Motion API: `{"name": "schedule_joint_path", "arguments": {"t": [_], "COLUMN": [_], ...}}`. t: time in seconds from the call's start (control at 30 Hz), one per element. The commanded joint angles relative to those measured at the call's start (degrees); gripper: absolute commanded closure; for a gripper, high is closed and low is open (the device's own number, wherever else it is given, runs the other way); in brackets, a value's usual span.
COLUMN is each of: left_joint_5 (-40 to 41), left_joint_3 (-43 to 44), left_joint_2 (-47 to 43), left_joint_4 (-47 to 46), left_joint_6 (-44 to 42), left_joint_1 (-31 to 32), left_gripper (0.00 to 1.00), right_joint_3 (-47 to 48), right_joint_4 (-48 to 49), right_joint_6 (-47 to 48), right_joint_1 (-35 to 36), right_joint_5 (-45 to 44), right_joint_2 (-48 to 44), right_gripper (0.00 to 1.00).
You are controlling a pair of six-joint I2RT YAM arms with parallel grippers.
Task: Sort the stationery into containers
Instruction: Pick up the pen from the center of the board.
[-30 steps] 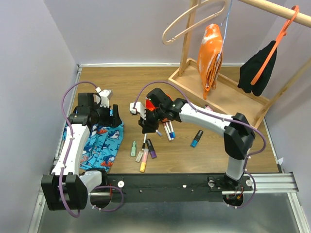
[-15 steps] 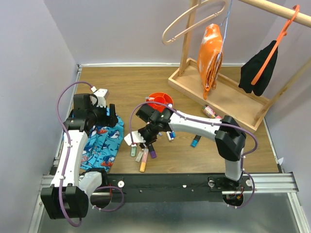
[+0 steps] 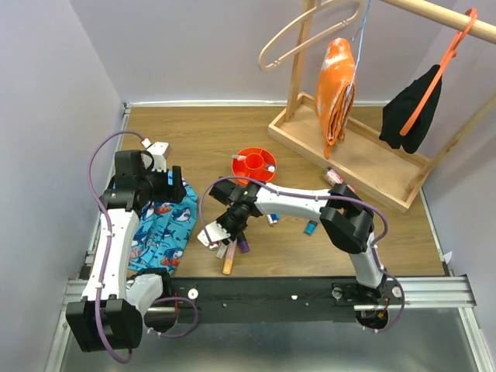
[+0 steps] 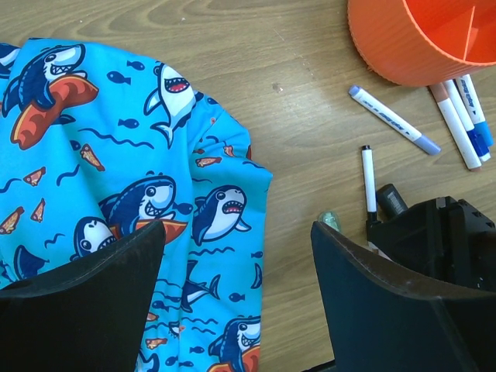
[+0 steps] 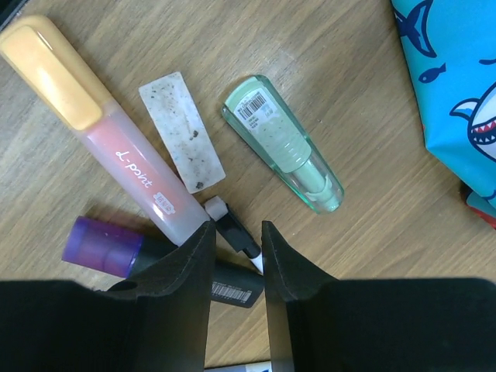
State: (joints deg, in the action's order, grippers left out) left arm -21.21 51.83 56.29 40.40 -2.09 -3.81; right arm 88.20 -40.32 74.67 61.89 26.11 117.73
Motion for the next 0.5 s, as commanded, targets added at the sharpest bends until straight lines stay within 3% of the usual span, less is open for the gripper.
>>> {"name": "schedule_joint_path", "arguments": {"t": [0.0,0.47], "left_joint_5": [0.5,0.3], "left_joint_3": [-0.9,-1.6], "left_joint_2": [-1.1,-0.4], "left_joint_4": [0.2,-0.5], "left_joint_6": [0.6,0.7], "left_joint_1": [-0.7,-1.1], "left_gripper": [0.15,0.14], "right_joint_3": [2.6,8.8], "right_joint_4": [-1.3,-10.4], "right_joint_6": [2.2,6.7], "right_joint_1": [0.3,0.3], "right_joint_5": [-1.2,-2.6], "right_joint_2": [2.3,7.8], "right_gripper": [0.62,0.62]}}
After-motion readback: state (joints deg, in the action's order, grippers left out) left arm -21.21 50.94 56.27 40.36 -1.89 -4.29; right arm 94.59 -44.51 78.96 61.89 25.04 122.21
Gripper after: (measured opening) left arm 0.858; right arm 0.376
